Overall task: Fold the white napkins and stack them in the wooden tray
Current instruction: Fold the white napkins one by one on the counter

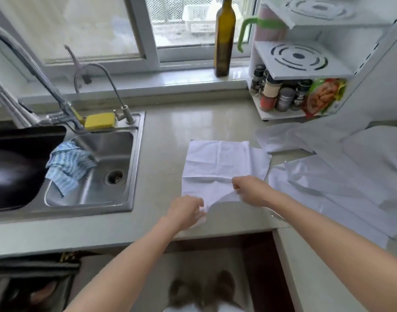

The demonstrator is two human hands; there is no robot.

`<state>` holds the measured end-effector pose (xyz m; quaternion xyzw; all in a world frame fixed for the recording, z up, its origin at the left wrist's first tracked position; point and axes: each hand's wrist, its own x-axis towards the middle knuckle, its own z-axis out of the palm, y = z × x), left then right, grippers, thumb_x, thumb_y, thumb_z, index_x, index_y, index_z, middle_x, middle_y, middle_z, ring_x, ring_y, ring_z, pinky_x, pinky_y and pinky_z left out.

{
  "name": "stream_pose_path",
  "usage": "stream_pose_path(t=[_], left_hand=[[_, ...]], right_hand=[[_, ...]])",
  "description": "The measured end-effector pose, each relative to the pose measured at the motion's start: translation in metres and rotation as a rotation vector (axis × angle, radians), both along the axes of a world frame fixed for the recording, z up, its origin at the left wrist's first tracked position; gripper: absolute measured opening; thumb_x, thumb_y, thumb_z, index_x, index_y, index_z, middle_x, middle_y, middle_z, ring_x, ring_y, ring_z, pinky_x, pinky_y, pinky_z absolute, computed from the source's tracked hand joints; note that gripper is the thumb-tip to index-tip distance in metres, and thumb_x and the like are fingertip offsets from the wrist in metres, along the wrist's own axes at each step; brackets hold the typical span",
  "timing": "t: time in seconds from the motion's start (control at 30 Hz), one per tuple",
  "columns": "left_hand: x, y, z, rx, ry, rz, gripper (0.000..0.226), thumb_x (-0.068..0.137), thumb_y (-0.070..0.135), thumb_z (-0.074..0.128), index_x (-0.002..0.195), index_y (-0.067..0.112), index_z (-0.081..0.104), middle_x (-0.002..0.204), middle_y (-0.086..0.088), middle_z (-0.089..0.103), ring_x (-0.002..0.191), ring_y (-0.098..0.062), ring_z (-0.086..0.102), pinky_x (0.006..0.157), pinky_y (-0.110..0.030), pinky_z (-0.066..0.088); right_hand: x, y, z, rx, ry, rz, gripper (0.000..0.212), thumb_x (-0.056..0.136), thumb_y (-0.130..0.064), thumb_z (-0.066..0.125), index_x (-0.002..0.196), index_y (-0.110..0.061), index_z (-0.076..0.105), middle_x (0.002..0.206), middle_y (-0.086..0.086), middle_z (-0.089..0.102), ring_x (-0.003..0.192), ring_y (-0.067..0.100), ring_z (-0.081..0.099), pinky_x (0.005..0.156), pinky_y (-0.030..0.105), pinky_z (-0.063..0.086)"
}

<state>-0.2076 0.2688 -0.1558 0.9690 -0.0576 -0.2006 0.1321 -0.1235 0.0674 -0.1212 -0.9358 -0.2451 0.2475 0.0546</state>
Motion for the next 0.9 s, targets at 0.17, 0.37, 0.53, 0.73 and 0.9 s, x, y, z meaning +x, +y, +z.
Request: stream_pose_path(t=[0.17,0.37,0.53,0.73,0.9], left_hand=[[0.019,-0.01,0.047,-0.35,-0.027,0.247,0.062,0.084,0.072,0.039,0.13,0.031,0.05,0.118,0.009,0.062,0.11,-0.018,0.057,0.085,-0.032,0.045],[0.05,0.019,0.082,-0.225,0.321,0.221,0.013,0.088,-0.001,0.051,0.084,0.008,0.058,0.076,-0.005,0.047,0.068,-0.023,0.053,0.065,-0.035,0.057],[0.071,0.041,0.122,0.05,0.506,0.031,0.026,0.086,0.022,0.07,0.107,0.007,0.067,0.094,-0.01,0.063,0.089,-0.028,0.064,0.071,-0.031,0.056],[0.1,0.041,0.143,0.319,0.078,0.141,0.014,0.088,0.003,0.052,0.099,0.006,0.061,0.108,-0.011,0.062,0.104,-0.031,0.062,0.097,-0.046,0.043],[0.128,0.062,0.189,0.428,-0.709,0.239,0.035,0.082,-0.01,0.043,0.091,0.015,0.065,0.09,-0.004,0.068,0.103,-0.023,0.062,0.117,-0.056,0.008]], right_hand=[[0.026,0.019,0.033,0.243,-0.055,-0.085,0.024,0.089,-0.009,0.04,0.066,-0.015,0.039,0.068,0.0,0.048,0.073,0.024,0.047,0.063,0.034,0.037],[0.043,0.025,0.081,0.218,0.159,0.053,0.015,0.08,-0.018,0.057,0.067,-0.017,0.05,0.063,-0.006,0.048,0.061,0.015,0.046,0.055,0.028,0.036],[0.055,0.031,0.111,-0.197,0.338,0.188,0.022,0.07,-0.029,0.08,0.072,-0.019,0.06,0.064,-0.004,0.058,0.052,0.012,0.052,0.047,0.02,0.039],[0.077,0.057,0.115,-0.185,0.133,0.007,0.003,0.09,-0.01,0.057,0.089,-0.011,0.054,0.09,0.012,0.057,0.072,0.023,0.053,0.058,0.026,0.036],[0.101,0.074,0.147,0.182,-0.767,-0.121,0.03,0.086,0.014,0.034,0.1,-0.009,0.048,0.107,0.017,0.06,0.096,0.034,0.062,0.07,0.042,0.048]])
